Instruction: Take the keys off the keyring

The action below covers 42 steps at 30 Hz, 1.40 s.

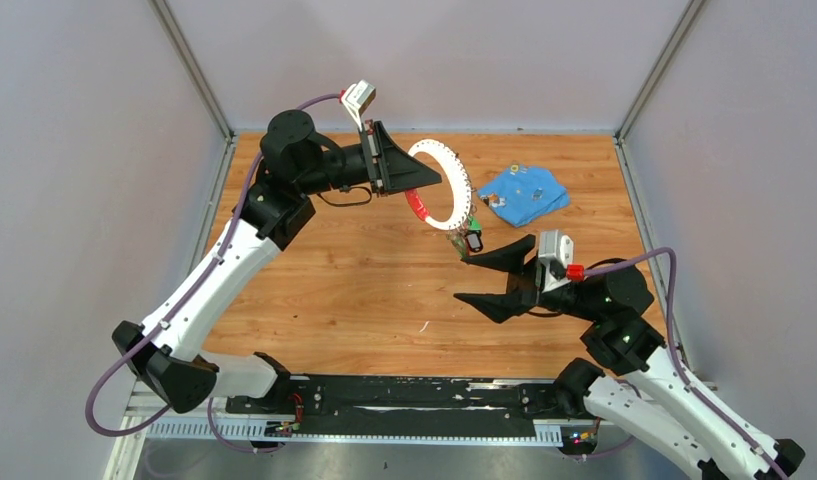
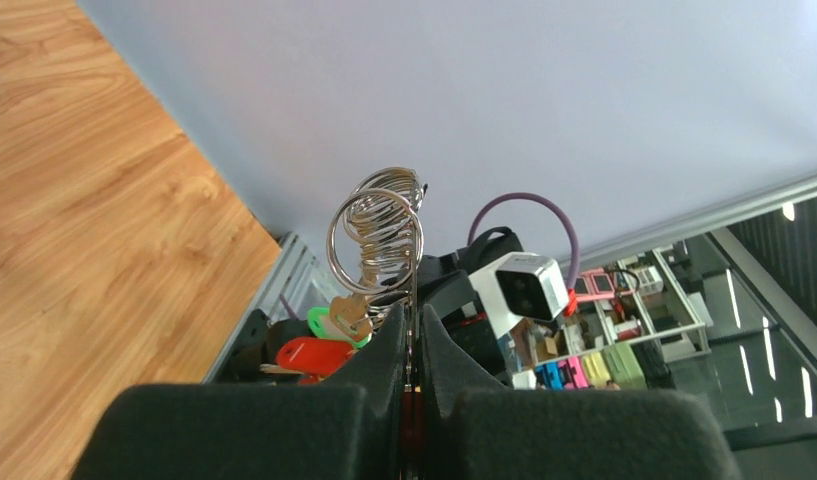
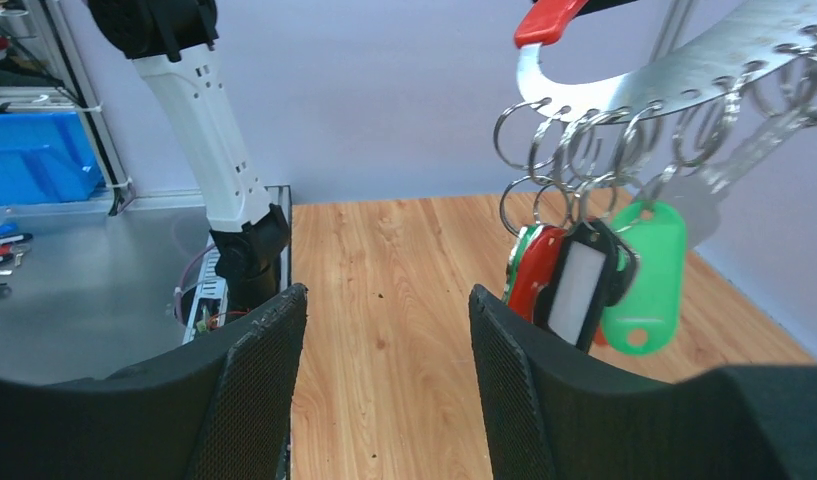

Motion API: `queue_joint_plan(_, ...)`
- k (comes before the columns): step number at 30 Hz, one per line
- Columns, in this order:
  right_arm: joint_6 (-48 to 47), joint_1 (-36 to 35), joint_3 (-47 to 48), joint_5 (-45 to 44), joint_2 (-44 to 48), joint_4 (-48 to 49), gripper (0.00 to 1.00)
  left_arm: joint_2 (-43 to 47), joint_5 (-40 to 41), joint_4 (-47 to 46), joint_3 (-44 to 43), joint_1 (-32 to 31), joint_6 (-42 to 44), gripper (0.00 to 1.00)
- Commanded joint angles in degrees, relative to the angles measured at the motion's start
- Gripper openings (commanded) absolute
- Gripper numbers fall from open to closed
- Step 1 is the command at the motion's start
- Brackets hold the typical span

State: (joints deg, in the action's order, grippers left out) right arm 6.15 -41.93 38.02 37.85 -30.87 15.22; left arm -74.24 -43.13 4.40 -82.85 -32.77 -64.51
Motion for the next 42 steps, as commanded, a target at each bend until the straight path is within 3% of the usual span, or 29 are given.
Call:
queue_joint_plan(1, -5.7, -3.7, 3.1, -1.6, 0.4, -1.0, 0.62, 0.3, 0.0, 1.5, -3.5, -1.9, 0.9, 0.0)
queue_joint_plan(16, -9.6, -5.8, 4.5, -10.2, -0.5, -2.7, 0.63, -0.4, 0.9, 2.7, -5.8, -4.5, 2.1, 0.0)
queue_joint_plan(24, -9.5, -5.8, 4.3, -10.8, -0.7, -1.9, 0.62, -0.6, 1.1, 2.6, -5.9, -5.0, 2.2, 0.0)
queue_joint_plan(37, -6.5, -5.9, 4.0, -8.9, -2.0, 0.4, 0.49, -0.7, 1.5, 2.8, -5.4, -5.3, 2.5, 0.0)
queue_joint_plan(42, -7.2, -5.9, 4.2, -11.2, 0.1, -4.9, 0.49, -0.8, 1.8, 3.2, -5.5, -5.3, 2.7, 0.0)
